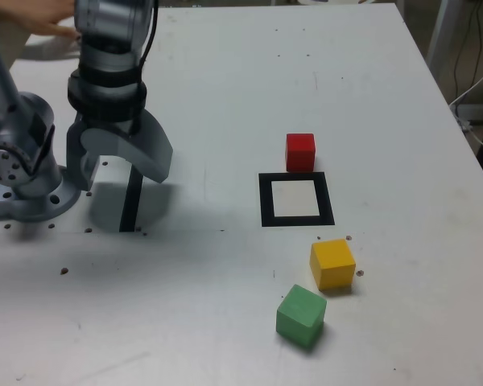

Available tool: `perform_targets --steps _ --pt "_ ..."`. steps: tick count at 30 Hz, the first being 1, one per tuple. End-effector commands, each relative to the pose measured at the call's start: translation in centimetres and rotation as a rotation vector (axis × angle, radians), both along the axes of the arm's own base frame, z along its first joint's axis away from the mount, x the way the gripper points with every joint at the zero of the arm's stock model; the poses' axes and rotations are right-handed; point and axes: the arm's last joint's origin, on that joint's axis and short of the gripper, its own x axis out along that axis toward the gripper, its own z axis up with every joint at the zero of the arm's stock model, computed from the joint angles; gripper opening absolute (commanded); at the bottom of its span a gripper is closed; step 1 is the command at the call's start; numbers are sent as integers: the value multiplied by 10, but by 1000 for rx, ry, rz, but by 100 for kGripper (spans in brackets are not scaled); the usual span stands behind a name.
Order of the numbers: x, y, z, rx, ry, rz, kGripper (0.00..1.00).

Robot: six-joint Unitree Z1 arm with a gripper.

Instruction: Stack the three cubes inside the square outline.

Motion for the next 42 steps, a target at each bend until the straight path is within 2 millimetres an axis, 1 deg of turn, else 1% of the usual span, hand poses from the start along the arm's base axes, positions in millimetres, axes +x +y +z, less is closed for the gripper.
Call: perform_targets --steps 1,12,16,18,24,30,33,36,42 --pt "-1 0 0 -2 2 0 99" --pt "1 0 2 -1 -3 1 99" --pt "14 1 9 4 -21 0 99" --pt "26 1 16 10 -32 -1 99" --pt "70 2 40 19 -63 -1 100" --pt "112 4 55 19 -85 3 99" --pt "136 5 58 20 -86 5 99" --pt "155 8 58 20 -82 9 99" --pt "184 23 51 15 -80 19 99"
